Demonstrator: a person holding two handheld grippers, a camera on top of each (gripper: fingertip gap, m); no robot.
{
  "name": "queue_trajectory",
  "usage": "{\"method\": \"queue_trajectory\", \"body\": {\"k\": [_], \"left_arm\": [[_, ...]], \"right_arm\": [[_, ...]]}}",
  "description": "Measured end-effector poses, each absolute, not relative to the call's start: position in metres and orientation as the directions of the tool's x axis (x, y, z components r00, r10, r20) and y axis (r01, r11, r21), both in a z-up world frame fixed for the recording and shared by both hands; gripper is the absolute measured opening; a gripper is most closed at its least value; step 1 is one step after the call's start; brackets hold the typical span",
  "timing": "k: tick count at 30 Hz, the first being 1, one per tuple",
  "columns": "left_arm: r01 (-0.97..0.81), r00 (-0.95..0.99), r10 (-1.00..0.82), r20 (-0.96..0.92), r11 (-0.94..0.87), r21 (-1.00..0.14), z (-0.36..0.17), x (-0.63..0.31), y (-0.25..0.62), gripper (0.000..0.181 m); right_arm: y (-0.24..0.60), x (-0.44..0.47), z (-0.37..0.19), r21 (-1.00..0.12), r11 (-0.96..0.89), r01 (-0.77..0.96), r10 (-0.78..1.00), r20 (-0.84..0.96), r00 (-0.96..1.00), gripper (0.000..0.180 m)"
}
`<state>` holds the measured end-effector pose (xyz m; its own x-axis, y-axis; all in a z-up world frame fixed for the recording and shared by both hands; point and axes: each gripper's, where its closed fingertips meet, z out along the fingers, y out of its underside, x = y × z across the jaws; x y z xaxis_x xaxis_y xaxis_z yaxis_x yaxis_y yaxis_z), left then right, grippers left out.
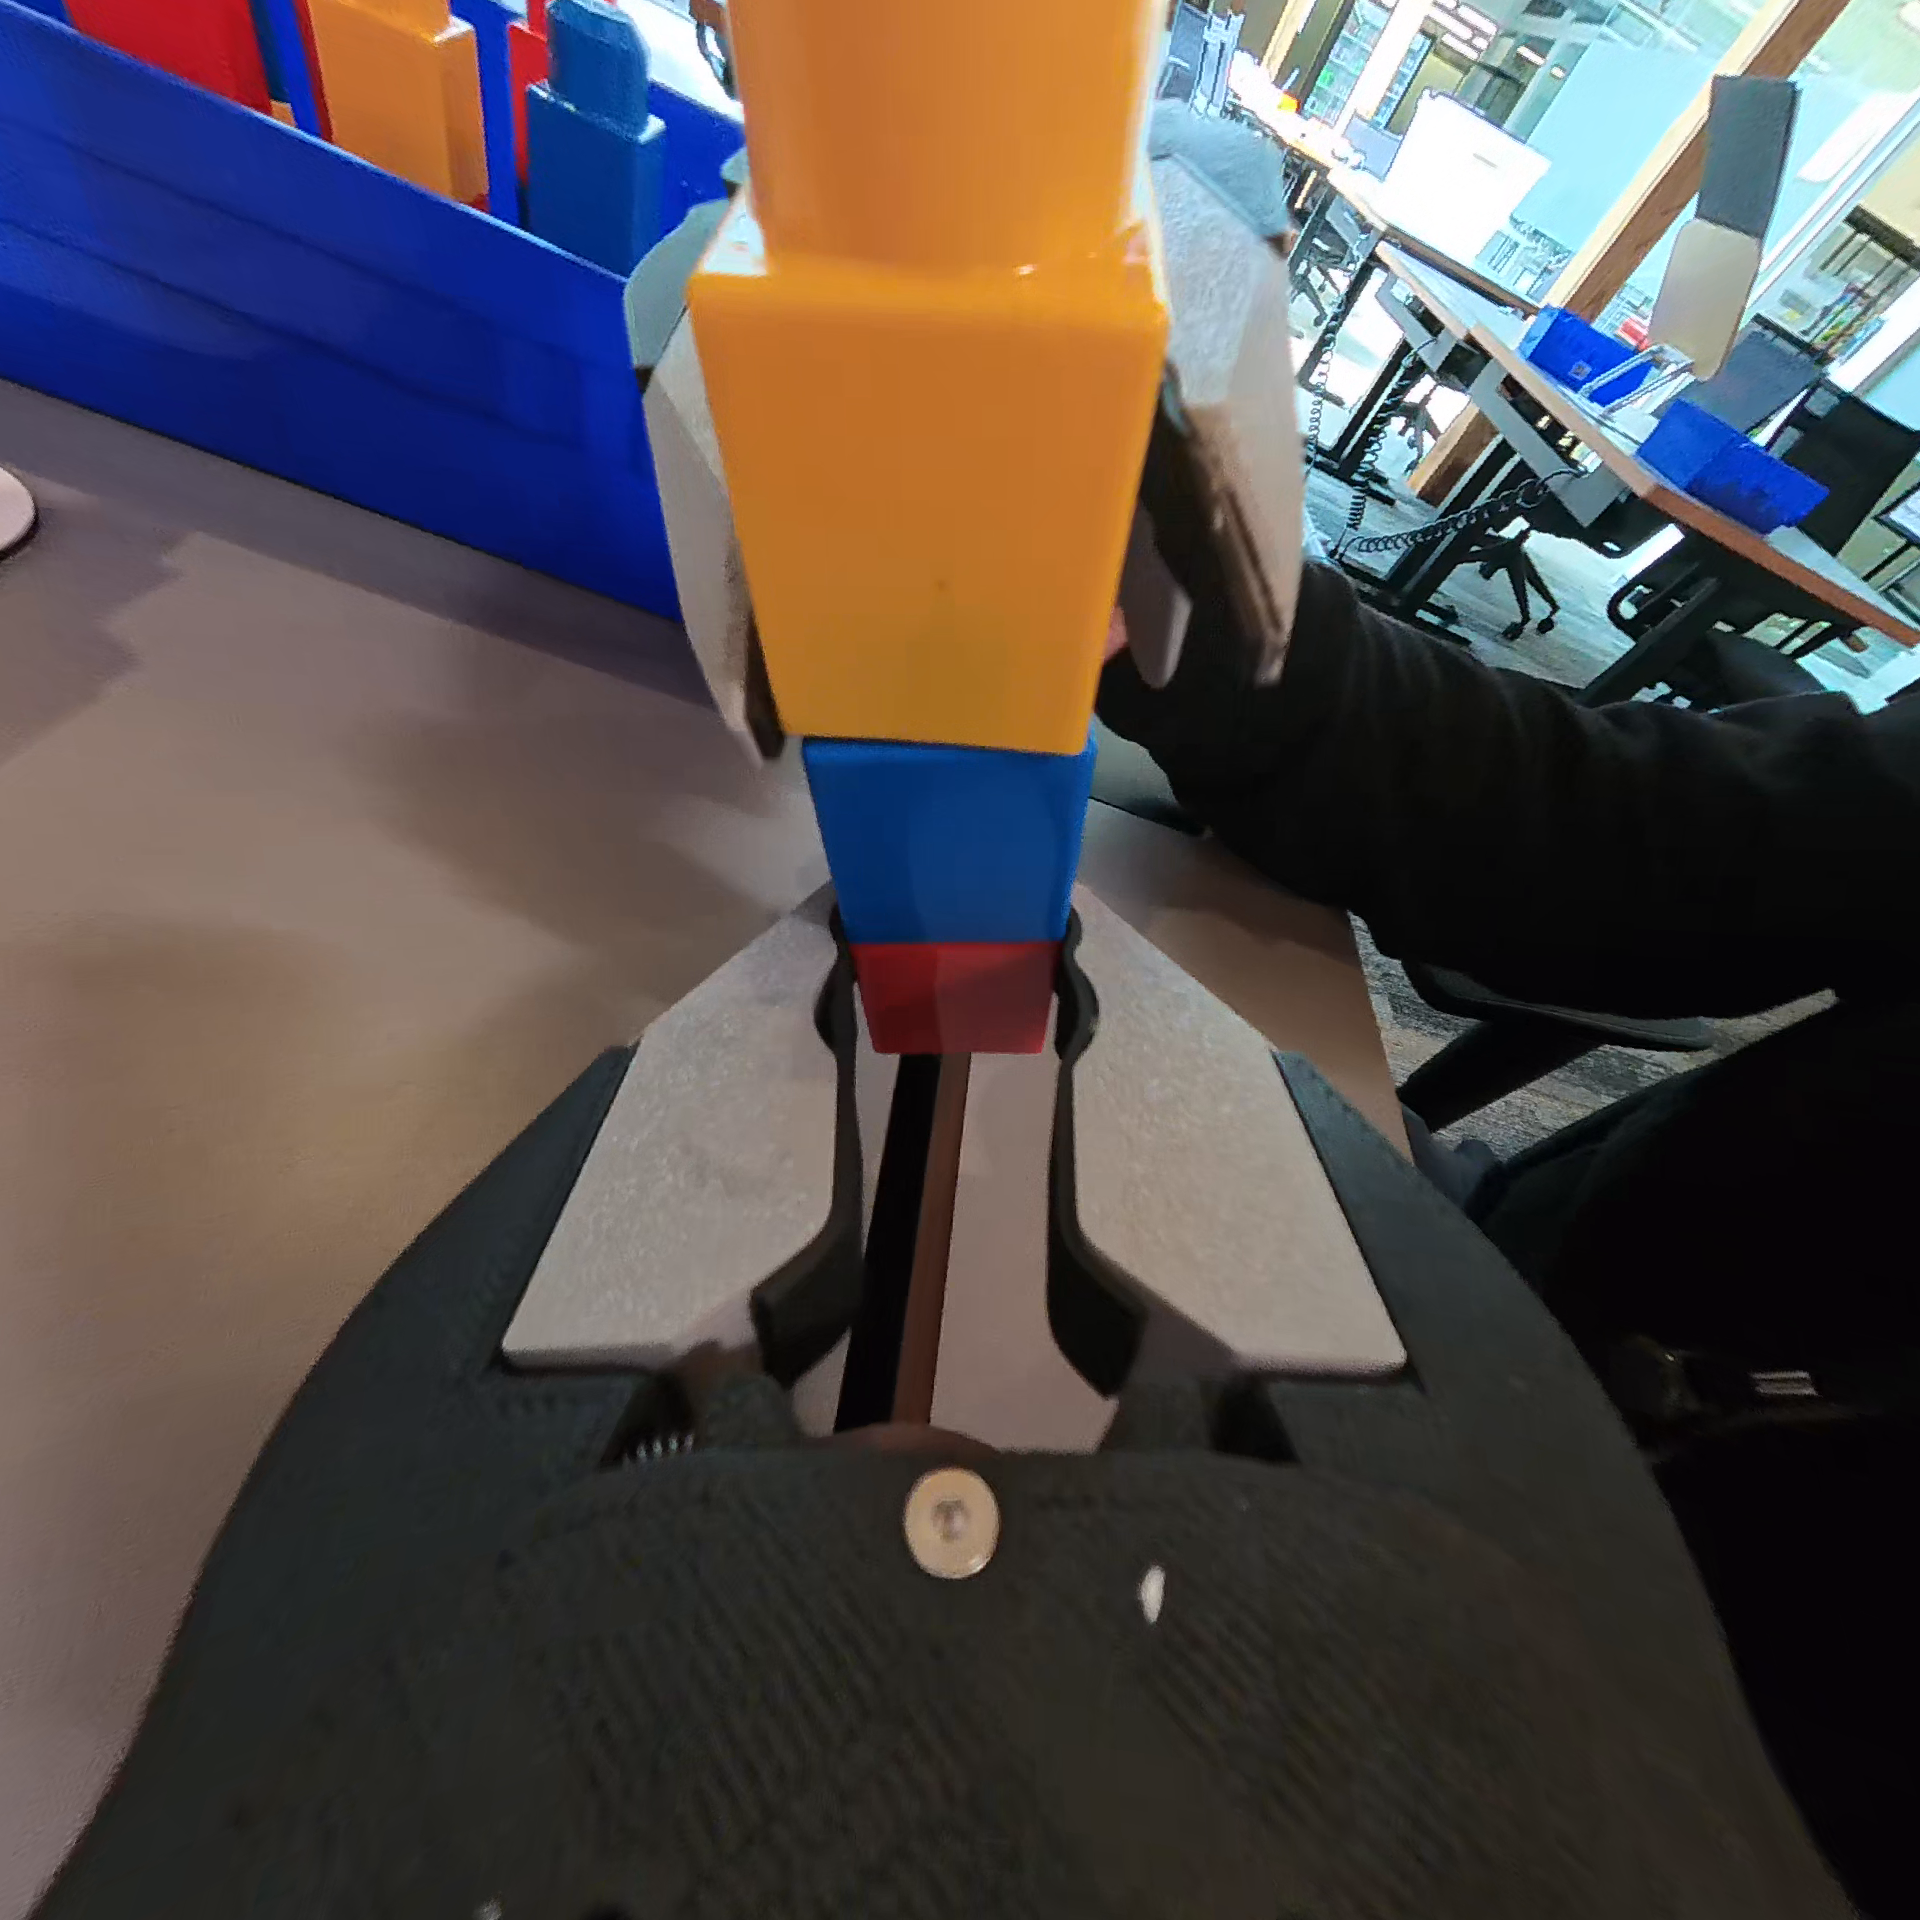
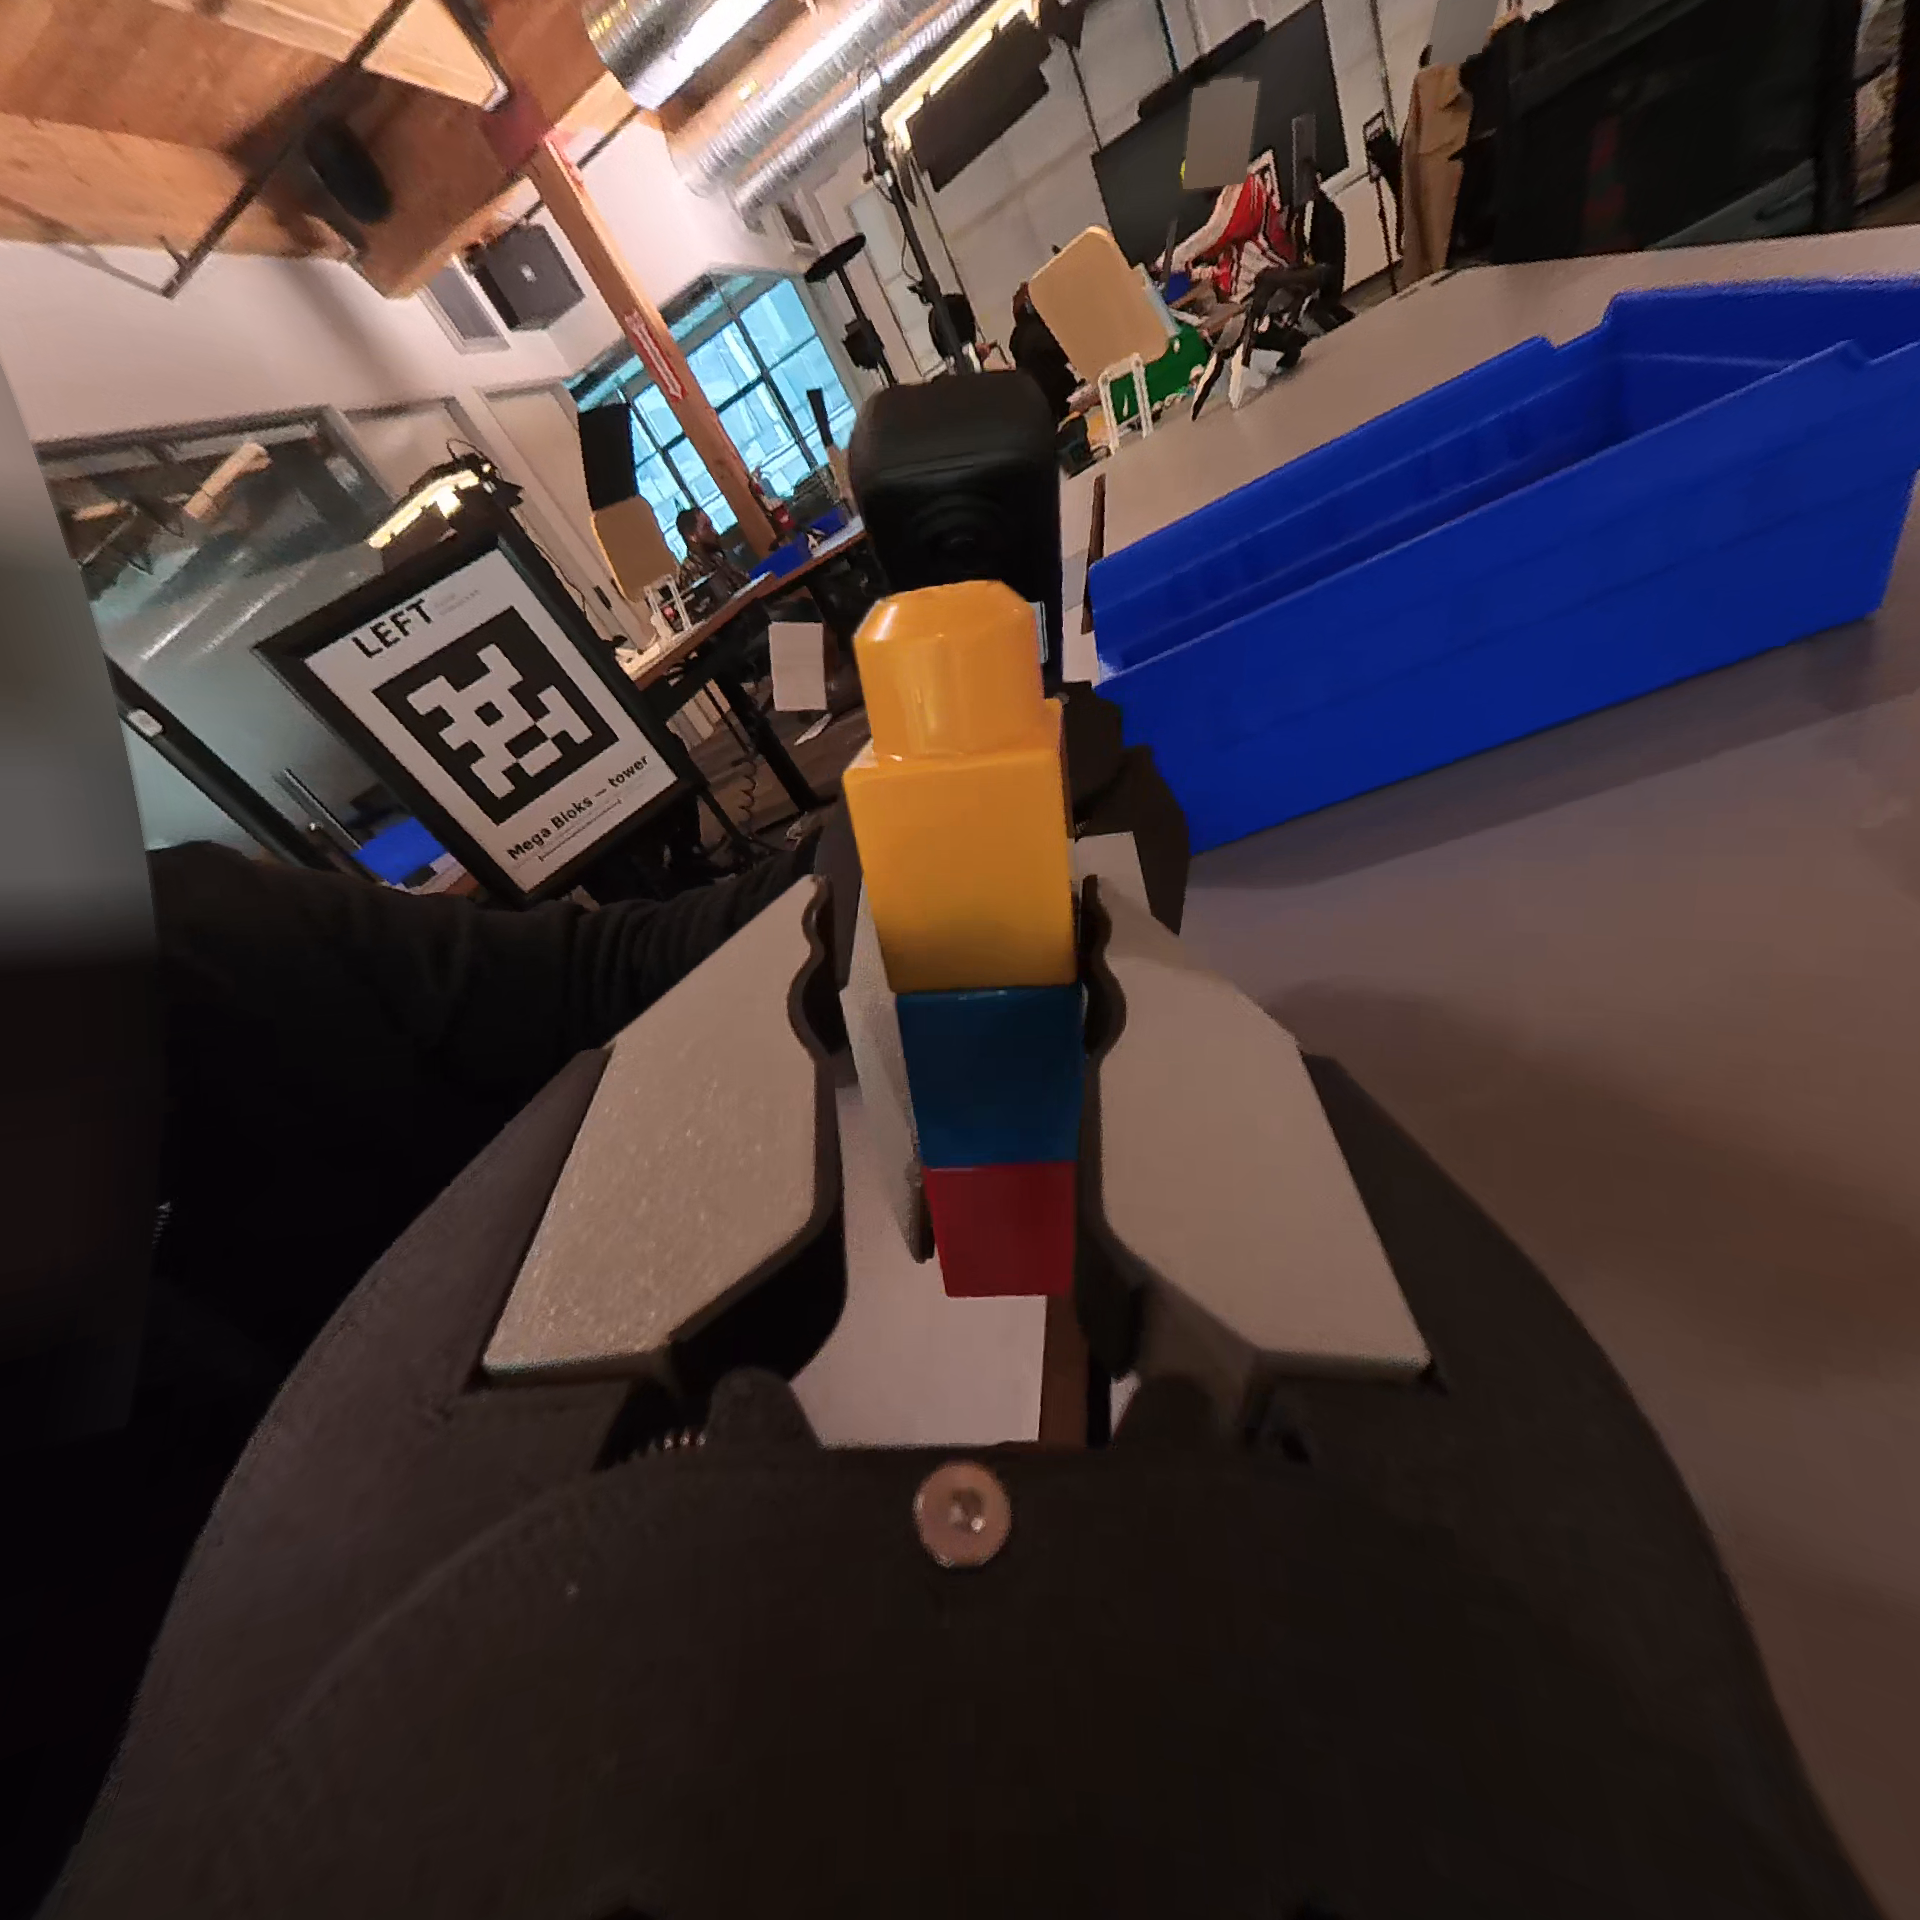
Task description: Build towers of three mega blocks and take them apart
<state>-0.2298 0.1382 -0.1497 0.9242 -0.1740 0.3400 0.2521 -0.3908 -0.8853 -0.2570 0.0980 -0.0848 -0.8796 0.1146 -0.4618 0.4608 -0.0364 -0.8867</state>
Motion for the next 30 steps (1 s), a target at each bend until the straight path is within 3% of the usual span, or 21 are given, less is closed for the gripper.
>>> {"method": "queue_trajectory", "body": {"k": [8, 24, 30], "left_arm": [[0.272, 0.921, -0.151, 0.358, -0.408, -0.872, -0.155, -0.234, 0.138, 0.034], [0.264, 0.863, -0.306, 0.402, -0.406, -0.875, -0.143, -0.205, 0.133, 0.034], [0.264, 0.863, -0.3, 0.405, -0.416, -0.87, -0.145, -0.205, 0.133, 0.034]], "right_arm": [[0.102, -0.269, -0.089, -0.902, -0.039, 0.43, 0.21, -0.428, -0.879, 0.036], [0.102, -0.24, -0.081, -0.895, 0.007, 0.446, 0.036, -0.445, -0.895, 0.033], [0.101, -0.241, -0.084, -0.891, 0.025, 0.454, 0.054, -0.452, -0.89, 0.033]]}}
